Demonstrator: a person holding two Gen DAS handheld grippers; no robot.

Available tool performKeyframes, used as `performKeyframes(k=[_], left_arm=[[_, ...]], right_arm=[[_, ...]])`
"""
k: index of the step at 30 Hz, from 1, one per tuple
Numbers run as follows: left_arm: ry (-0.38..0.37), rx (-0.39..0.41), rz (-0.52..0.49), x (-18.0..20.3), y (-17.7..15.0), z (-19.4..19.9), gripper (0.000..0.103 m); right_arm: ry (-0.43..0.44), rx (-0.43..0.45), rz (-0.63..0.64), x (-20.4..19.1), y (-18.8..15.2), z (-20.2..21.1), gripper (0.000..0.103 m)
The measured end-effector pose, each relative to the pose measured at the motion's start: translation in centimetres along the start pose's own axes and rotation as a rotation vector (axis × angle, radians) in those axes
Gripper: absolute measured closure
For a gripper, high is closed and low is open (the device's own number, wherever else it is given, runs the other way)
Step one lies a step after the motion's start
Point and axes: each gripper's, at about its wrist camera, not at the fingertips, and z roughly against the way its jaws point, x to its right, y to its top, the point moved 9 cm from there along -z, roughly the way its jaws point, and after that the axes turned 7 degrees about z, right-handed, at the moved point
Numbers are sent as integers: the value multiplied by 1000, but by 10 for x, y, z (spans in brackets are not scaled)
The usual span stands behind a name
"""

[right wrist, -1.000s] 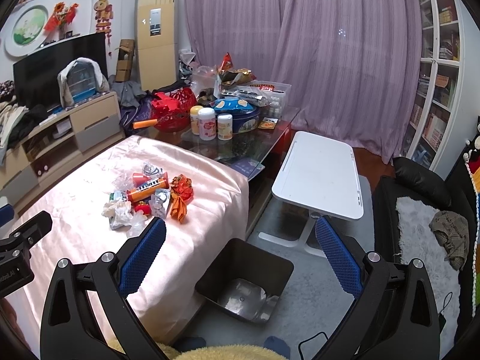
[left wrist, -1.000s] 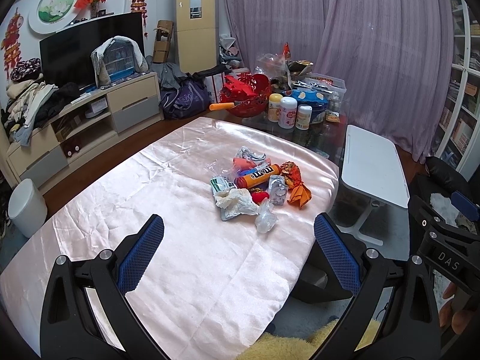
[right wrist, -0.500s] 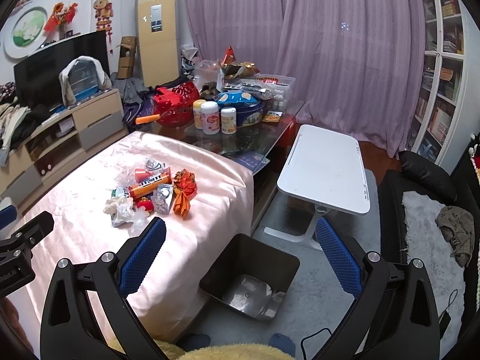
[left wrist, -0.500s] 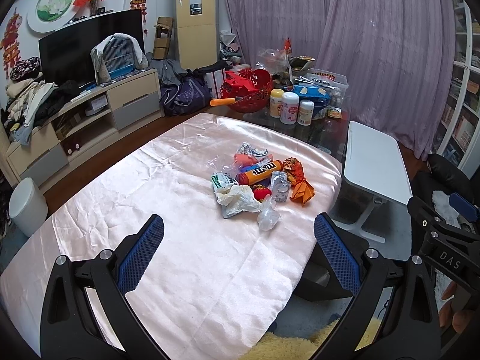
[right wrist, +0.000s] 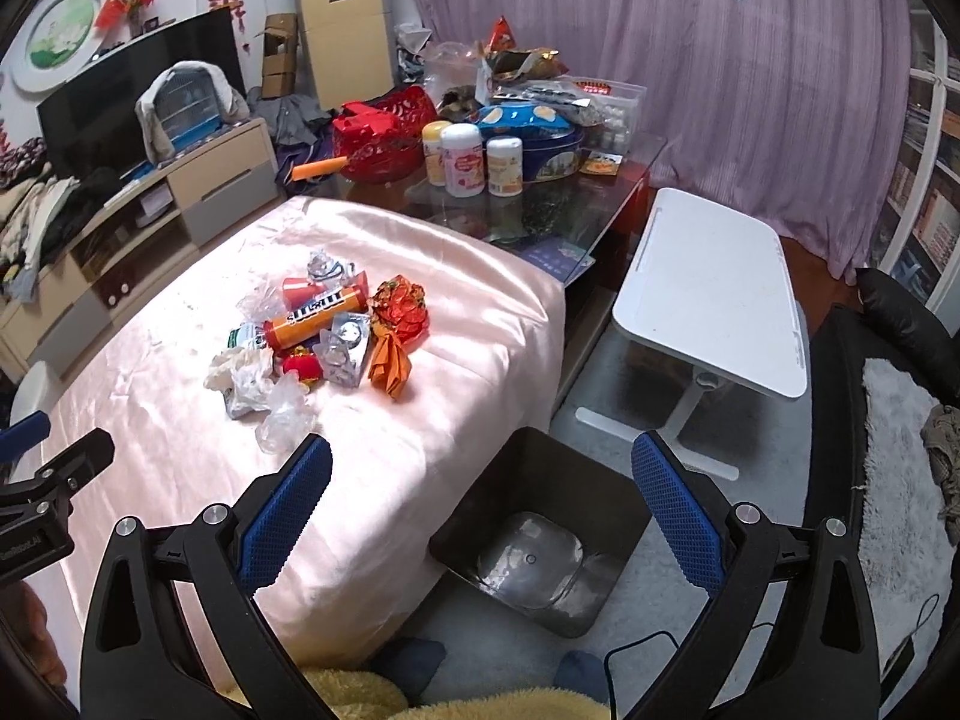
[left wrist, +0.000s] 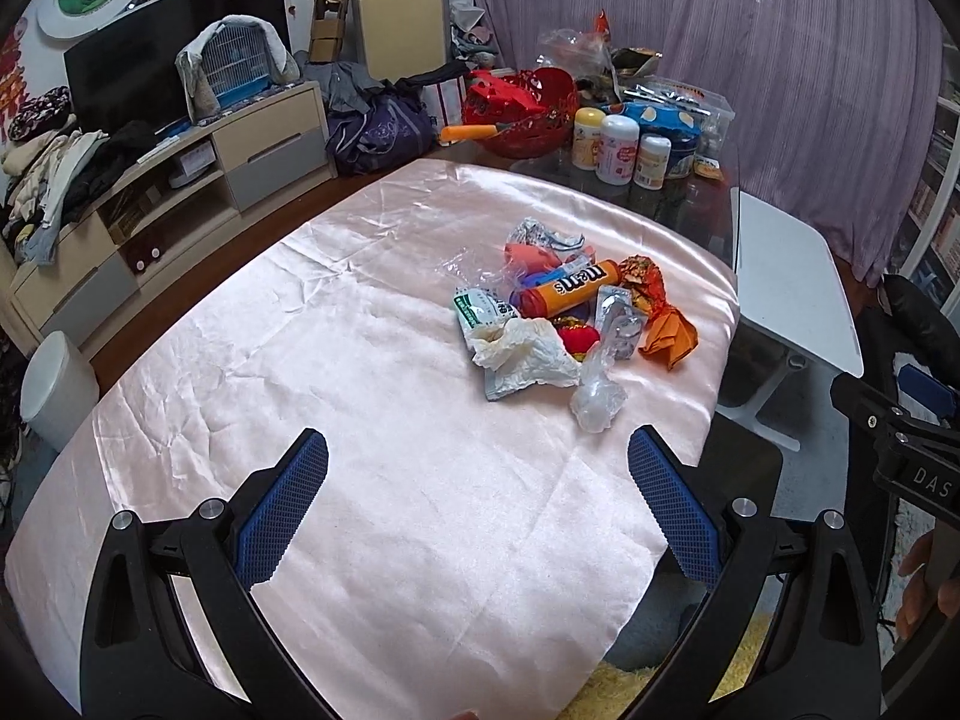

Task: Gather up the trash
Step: 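Grasp the orange wrapper with the right gripper while the left grasps the clear plastic bag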

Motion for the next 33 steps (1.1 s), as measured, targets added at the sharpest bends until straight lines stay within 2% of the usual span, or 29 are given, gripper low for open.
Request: performKeyframes(k=[6,10,17,22,25,27,28,31,33], left_arm=[[-16,-89,11,-2,-2,-40,8],[-61,-138,-20,19,-6,-61,12],[-137,-207,-59,46,-13,-89,37],[-191,-238,-84,67,-15,-102,46],[-212,-261,-97,76,-16,-112,57],[-221,-279,-97,80,-17,-119,72],[-227,-285,-95,81,-17,-121,76],[-240,-286,-97,84,-17,-121,80],[-246,-284,-104,87,-17,-119,83]], right_arm=[[42,-81,65,-15,2,-54,4],[128,-124,44,-20,5,-85,19],[235,-157,45,-39,15,-117,52],[262,-166,47,-43,26,-133,57],[282,-181,52,-45,28,-144,60],[289,-193,57,-47,27,-151,68],[296,-200,57,-48,26,-154,70],[347,-196,48,-51,25,-153,84],[349,-185,49,-49,25,-150,91]])
